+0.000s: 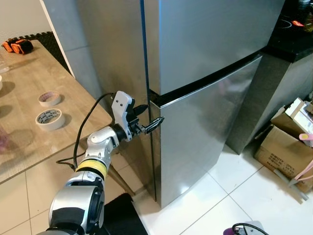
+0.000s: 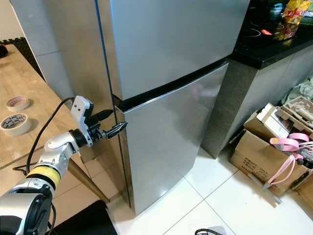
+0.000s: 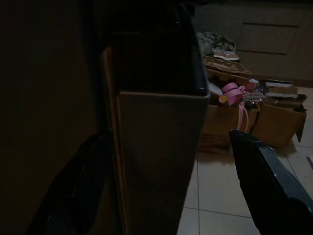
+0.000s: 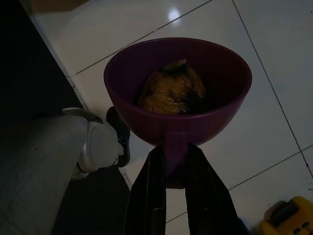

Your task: Restocking fridge

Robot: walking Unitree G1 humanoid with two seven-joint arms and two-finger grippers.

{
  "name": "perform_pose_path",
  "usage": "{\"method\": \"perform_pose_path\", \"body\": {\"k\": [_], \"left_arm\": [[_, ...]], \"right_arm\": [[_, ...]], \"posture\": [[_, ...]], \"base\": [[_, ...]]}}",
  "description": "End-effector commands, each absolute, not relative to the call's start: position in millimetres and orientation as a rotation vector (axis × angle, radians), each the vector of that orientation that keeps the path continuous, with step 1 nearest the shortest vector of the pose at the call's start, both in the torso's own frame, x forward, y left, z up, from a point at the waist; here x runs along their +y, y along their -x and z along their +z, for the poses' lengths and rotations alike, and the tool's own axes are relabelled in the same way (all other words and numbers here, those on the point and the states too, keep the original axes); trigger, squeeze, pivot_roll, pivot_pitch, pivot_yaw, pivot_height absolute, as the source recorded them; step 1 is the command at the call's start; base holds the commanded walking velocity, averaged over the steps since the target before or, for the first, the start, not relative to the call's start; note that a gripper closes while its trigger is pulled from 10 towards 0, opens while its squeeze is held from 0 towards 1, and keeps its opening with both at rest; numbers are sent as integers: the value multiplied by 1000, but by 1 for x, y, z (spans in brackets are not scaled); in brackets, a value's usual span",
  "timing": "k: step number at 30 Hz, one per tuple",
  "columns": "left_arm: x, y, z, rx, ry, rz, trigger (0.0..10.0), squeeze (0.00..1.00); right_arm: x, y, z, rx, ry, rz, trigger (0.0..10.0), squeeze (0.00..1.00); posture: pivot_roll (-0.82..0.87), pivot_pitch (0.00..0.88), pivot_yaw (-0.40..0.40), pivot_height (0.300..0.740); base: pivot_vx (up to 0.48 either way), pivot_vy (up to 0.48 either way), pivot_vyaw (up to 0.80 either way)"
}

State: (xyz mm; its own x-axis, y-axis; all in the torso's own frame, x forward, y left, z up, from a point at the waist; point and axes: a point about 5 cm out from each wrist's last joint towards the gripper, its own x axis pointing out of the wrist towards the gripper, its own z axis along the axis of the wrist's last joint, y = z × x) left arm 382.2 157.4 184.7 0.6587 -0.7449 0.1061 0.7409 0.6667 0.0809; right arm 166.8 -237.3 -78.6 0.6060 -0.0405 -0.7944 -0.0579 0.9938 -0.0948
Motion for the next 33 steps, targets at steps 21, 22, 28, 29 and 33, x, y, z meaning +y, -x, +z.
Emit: {"method": "perform_pose_path", "body": {"k": [21,22,28,29,33], "left_arm": [[117,-382,196,-129,-96,-1064,10000,0],[114,-381,195,-133,-91,-1085,10000,0],[95,-374,192,-153,-81,-1194,10000,0],[88,-371,190,-159,-76,-1229,10000,0],[80,-366,184,-155,-73,-1267,10000,0]], "right_arm": [[-240,-172,-75,877,113,0,10000,0],[-239,-172,-75,876,112,-1,10000,0],[-239,-173,-74,872,109,-5,10000,0],[-239,-174,-74,870,108,-7,10000,0],[-239,-175,-74,868,108,-9,10000,0]], "posture": [[-124,182,29,740],[-125,182,30,740],[-127,172,34,740],[-126,169,35,740],[-125,162,35,740]], "base": [[0,0,0],[0,0,0],[0,0,0],[0,0,0],[0,0,0]]}}
